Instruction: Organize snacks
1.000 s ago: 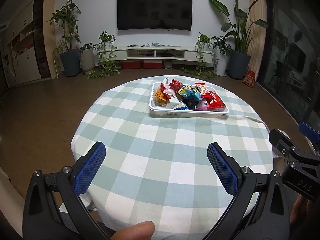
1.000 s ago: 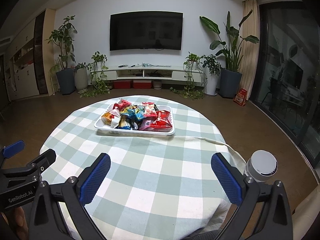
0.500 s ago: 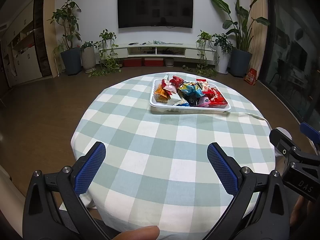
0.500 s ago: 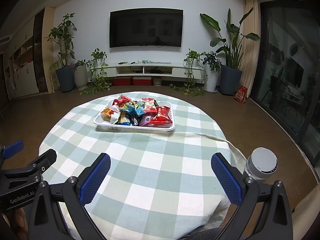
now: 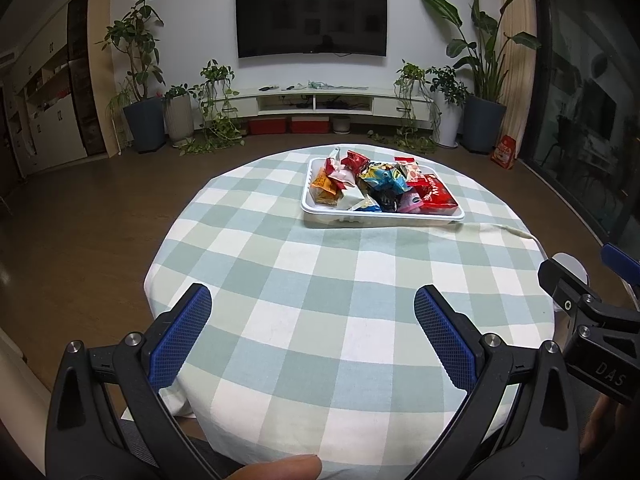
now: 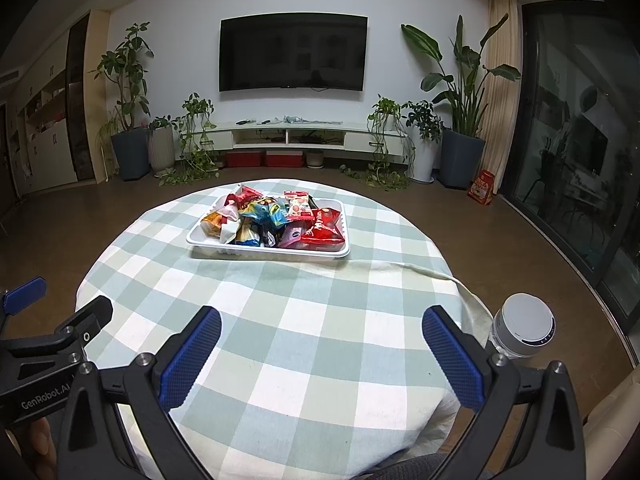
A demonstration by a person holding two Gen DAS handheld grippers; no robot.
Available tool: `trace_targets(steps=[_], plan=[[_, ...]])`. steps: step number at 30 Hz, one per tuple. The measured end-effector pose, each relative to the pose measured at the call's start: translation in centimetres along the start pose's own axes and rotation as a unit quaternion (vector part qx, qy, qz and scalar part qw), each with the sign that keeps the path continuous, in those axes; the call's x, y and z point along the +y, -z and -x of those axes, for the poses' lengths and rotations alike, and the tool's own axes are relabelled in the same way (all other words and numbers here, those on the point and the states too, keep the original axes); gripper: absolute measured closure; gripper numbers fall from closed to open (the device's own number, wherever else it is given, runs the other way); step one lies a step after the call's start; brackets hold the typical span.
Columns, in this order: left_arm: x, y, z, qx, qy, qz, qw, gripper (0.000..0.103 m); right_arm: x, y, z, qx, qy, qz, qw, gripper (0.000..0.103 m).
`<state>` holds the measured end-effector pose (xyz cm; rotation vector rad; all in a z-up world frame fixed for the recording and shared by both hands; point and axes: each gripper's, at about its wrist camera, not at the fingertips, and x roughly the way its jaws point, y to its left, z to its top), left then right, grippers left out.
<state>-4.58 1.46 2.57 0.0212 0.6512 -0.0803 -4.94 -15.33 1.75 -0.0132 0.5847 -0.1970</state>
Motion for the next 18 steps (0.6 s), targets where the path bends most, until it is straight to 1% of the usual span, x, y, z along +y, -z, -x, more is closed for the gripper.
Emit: trace_targets(steps=[18], plan=[[-0.04, 0.03, -0.02, 0.0, 0.0, -0.001, 1.0, 0.0, -0.02, -0.3, 0.16, 0.0, 0.001, 0.0, 1.0, 0.0]])
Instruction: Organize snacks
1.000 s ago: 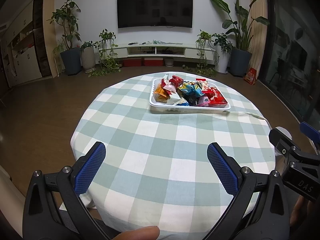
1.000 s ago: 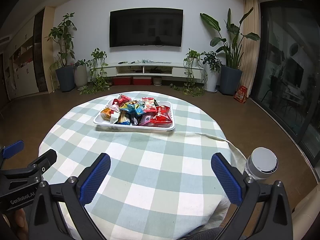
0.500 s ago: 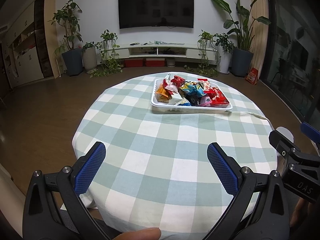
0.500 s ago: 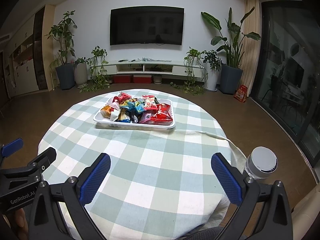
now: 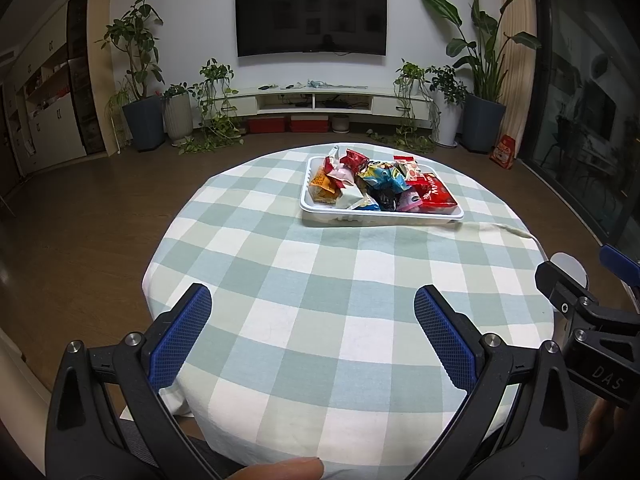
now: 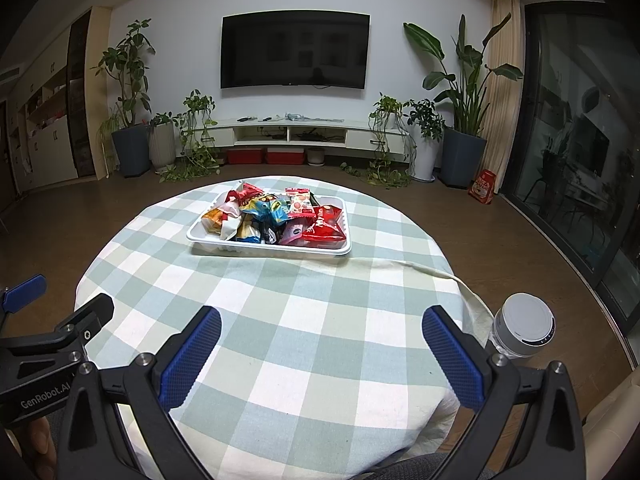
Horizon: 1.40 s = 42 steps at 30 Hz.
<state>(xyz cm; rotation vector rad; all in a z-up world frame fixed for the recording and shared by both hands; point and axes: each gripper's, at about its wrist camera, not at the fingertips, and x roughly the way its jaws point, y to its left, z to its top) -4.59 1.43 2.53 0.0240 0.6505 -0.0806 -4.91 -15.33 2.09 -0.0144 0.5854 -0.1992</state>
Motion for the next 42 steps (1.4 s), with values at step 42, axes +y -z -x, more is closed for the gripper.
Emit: trace_targets(steps=[42], plan=[[0.01, 0.12, -0.22, -0.004, -0.002, -0.004, 1.0, 0.0, -0.32, 0.43, 0.57, 0.011, -0.001, 0.002, 1.0, 0.0]])
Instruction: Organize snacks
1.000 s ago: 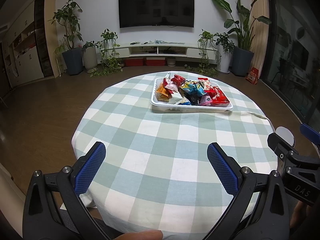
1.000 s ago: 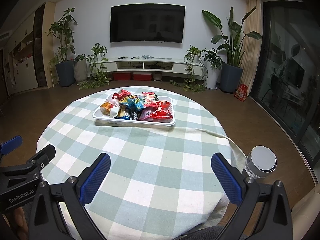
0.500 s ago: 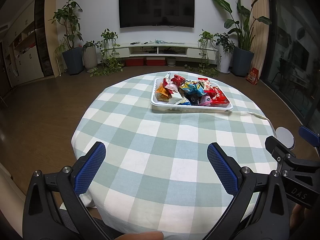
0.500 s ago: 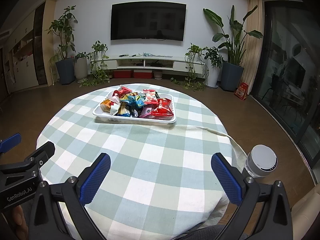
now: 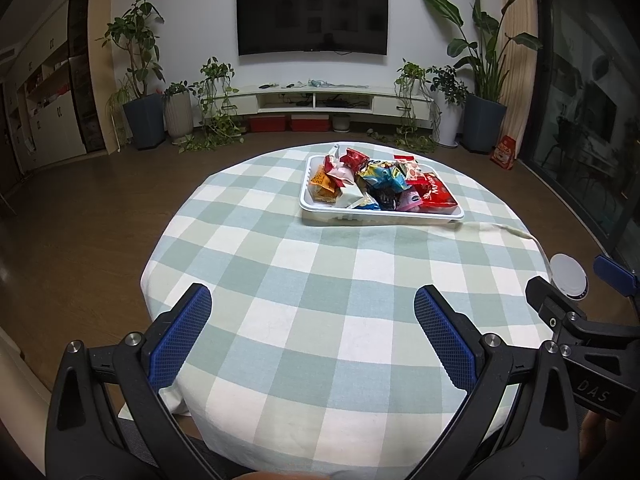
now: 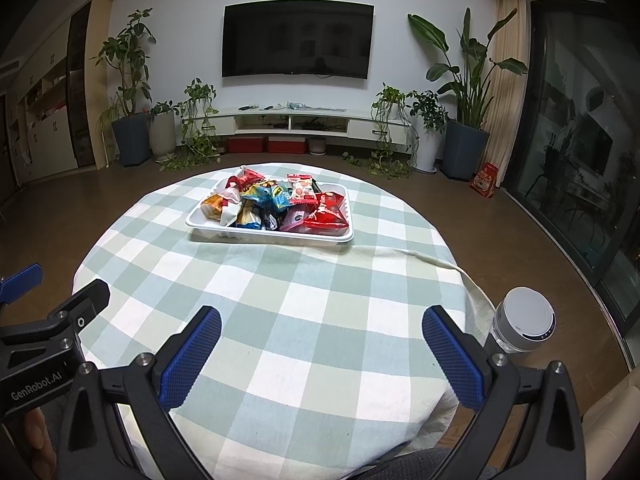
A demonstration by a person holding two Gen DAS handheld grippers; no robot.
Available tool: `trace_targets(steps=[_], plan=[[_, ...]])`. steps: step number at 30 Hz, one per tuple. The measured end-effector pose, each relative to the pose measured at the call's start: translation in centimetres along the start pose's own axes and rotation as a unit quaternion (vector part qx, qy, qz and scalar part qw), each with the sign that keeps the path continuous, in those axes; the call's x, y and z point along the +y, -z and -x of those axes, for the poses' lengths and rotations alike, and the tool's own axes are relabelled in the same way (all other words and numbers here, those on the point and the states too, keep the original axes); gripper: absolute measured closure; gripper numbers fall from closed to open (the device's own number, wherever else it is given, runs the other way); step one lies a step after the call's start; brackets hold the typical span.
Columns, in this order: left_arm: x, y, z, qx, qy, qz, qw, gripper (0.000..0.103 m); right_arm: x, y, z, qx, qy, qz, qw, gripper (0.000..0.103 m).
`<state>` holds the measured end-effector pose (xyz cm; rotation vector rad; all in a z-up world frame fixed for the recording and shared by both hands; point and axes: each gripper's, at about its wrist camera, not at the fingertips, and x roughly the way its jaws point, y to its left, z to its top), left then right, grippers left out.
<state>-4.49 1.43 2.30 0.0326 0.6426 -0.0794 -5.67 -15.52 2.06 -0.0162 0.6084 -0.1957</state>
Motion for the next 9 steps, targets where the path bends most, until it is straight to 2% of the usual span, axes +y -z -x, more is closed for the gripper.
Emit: trace_targets(steps=[9], plan=[[-1.0, 0.2, -0.2, -0.01, 0.007, -0.01, 0.9999, 0.0, -1.1, 2.0, 1.9, 0.009, -0.001, -0.001, 1.0, 0.0]])
